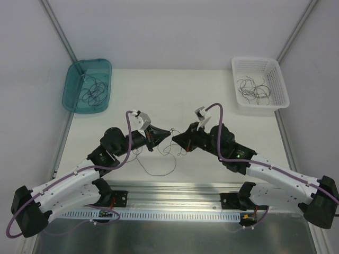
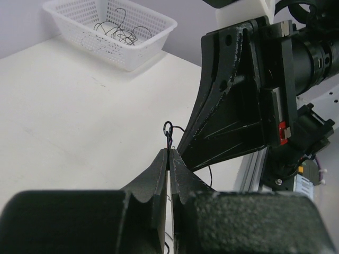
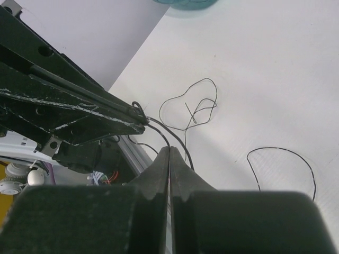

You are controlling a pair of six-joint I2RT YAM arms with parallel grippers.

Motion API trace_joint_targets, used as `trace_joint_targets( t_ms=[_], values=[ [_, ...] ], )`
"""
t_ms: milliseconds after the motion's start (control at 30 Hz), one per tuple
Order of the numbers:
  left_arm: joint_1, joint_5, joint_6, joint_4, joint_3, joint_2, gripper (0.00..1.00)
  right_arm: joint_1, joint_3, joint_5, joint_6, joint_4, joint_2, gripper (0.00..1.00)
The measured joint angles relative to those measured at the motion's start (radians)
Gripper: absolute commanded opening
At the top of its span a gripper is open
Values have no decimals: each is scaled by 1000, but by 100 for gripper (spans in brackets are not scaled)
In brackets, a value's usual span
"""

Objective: Untangle the cables
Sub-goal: Untie the cable.

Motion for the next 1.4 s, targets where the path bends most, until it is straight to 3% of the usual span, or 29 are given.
trace_joint_targets(
  t_ms=[433, 833, 1400],
  values=[
    [-19, 23, 220, -177, 65, 4, 0, -2, 69, -59, -9, -100, 0, 1],
    [-53, 24, 349, -230, 65, -3, 0, -13, 139, -76, -7, -159, 17, 1],
    [-51, 50, 326, -206, 41, -74, 0, -20, 127, -119, -5, -105, 72, 1]
  ],
)
